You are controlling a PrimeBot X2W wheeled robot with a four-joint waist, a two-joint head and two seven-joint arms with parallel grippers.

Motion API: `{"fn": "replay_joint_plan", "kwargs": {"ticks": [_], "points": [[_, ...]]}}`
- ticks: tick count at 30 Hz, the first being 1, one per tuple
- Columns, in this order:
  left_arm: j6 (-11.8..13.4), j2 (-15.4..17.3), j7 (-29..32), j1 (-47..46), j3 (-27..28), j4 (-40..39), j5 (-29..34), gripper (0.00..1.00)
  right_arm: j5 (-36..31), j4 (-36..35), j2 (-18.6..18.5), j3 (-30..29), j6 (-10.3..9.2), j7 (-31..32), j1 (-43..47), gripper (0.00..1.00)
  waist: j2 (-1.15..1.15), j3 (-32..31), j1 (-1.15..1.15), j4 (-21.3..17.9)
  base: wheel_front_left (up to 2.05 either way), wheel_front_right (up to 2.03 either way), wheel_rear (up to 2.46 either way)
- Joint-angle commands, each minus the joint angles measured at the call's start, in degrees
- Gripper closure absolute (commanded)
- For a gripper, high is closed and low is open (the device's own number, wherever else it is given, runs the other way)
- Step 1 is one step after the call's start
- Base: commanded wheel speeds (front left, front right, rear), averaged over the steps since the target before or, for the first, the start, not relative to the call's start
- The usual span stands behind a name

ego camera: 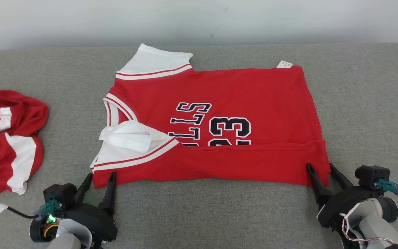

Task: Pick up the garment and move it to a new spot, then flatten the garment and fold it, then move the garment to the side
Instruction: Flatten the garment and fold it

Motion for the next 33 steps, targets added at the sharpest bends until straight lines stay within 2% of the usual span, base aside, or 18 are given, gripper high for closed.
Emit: {"fn": "replay_joint_plan", "kwargs": {"ticks": [1, 2, 3, 4, 5, 11, 19, 27, 33], "points": [[-0.1, -0.6, -0.2, -0.9, -0.1, 1.7, 0.4, 0.00, -0.5, 1.4, 0.6, 0.3, -0.14, 0.1, -0.6, 0.00, -0.01, 0.8, 0.00, -0.5, 0.00, 0.00, 0.00], [-0.2, -1.5, -0.1, -1.5, -0.5, 4.0, -0.1, 0.00, -0.7, 2.6, 1.2, 0.7, -0.14, 0.2, -1.0, 0.00, -0.01, 0.9, 0.00, -0.5, 0.00, 0.00, 0.00], [-0.3, -1.7, -0.1, -1.6, -0.8, 4.9, -0.2, 0.02, -0.7, 3.2, 1.5, 1.0, -0.14, 0.5, -1.2, 0.29, -0.01, 1.0, 0.00, -0.6, 0.00, 0.00, 0.00], [-0.4, -1.9, -0.1, -1.9, -0.8, 5.7, -0.4, 0.55, -0.7, 3.7, 1.6, 1.2, -0.14, 0.4, -1.3, 0.96, -0.01, 0.9, 0.00, -0.5, 0.00, 0.00, 0.00], [-0.5, -2.4, 0.1, -2.0, -1.2, 7.0, -0.7, 1.00, -0.3, 4.1, 2.0, 1.7, -0.14, 0.0, -1.2, 1.00, -0.01, 0.5, 0.00, -0.4, 0.00, 0.00, 0.00], [-0.4, -2.4, 0.0, -0.1, -1.7, 5.9, -1.3, 1.00, 1.5, 4.2, 1.7, 1.6, -0.14, -2.4, 0.3, 1.00, -0.01, -2.3, 0.00, 0.2, 0.00, 0.00, 0.00], [-0.4, -1.0, -0.2, 8.3, -2.9, -0.3, -2.8, 1.00, 4.5, -0.1, -0.9, 0.3, -0.14, -4.6, 7.4, 1.00, -0.01, -7.8, 0.00, 1.1, 0.00, 0.00, 0.00], [-0.3, 0.5, -0.2, 17.6, -2.4, -6.9, -5.4, 1.00, 5.8, -7.2, -4.5, -3.0, -0.14, -2.2, 18.0, 1.00, -0.01, -9.5, 0.00, 1.2, 0.00, 0.00, 0.00], [1.0, 0.4, -0.2, 21.2, -2.0, -9.5, -5.6, 1.00, 4.4, -11.3, -3.3, -5.7, -0.14, 0.7, 23.1, 1.00, -0.01, -9.4, 0.00, 0.9, 0.00, 0.00, 0.00]]}}
